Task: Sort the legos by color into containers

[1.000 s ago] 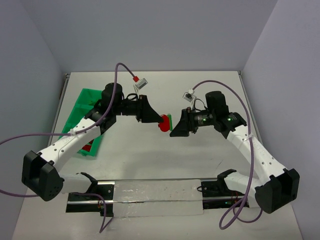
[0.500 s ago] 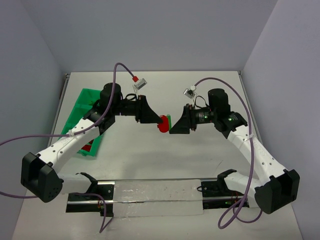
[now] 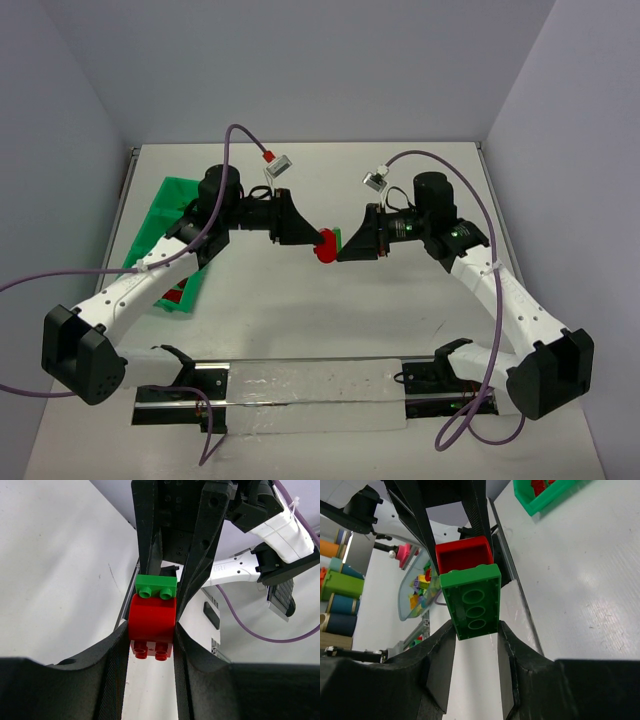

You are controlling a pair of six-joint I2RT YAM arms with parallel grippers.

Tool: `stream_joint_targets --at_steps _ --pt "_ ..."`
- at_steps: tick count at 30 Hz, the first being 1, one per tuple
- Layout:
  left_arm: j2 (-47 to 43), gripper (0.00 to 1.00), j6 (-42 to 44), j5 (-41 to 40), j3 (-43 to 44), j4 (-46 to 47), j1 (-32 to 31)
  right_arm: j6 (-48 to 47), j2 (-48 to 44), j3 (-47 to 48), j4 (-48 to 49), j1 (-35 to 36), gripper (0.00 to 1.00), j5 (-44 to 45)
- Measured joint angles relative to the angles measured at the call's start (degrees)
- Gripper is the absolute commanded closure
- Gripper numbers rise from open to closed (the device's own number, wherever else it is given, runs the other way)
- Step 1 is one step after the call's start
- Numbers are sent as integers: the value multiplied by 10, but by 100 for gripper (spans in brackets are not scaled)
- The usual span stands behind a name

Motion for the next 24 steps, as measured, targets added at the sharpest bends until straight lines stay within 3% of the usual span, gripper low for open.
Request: stream_joint_targets --at_steps 8,17,20,24 --pt "-5 100 28 -10 1 -46 21 -2 -11 -4 -7 -15 100 48" --pt "-83 100 113 -31 7 -227 149 -23 -20 -4 -74 -41 100 174" --pt "-109 100 123 -92 9 -287 179 -22 -20 -3 -90 -41 100 221" --pt "-134 100 82 -273 9 -369 221 -18 -21 -4 -112 -41 100 284"
